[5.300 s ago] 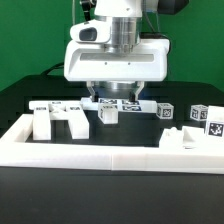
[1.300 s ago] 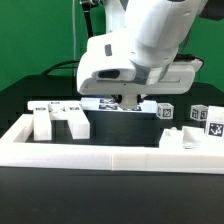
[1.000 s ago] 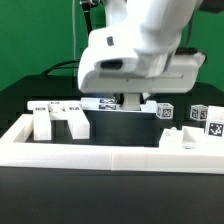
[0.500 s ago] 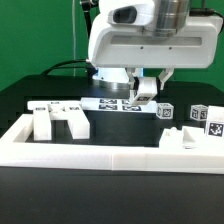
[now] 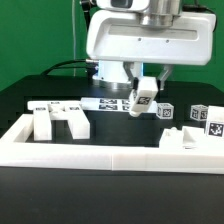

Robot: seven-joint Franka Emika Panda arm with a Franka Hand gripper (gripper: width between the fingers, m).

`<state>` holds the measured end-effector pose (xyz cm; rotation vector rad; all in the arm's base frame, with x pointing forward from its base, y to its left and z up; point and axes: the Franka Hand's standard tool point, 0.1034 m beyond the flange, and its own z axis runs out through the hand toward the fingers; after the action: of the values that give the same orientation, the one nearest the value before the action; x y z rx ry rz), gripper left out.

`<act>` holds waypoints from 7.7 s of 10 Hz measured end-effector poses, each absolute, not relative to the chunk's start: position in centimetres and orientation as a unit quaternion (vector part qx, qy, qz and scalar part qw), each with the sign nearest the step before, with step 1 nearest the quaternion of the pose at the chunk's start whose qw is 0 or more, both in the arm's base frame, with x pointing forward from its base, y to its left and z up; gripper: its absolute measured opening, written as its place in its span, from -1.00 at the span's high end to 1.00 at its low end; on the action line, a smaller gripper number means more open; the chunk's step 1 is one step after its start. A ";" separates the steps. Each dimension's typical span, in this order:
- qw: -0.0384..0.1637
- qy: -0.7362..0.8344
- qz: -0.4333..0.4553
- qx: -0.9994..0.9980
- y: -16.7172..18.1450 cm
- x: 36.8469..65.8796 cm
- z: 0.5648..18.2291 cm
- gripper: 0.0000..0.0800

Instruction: Assemble chair

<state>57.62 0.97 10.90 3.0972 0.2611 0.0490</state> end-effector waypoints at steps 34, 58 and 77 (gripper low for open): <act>0.002 0.084 0.221 0.972 6.3 62.9 11.8 0.27; -0.018 0.120 0.230 0.966 4.1 62.1 10.3 0.27; 0.004 0.115 0.304 0.946 4.4 62.3 8.0 0.27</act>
Offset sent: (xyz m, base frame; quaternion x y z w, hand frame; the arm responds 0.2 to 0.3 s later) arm 0.0000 0.0000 0.0000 0.0000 0.1938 0.0000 0.9810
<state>62.31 4.40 8.04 2.9636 0.3612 0.9517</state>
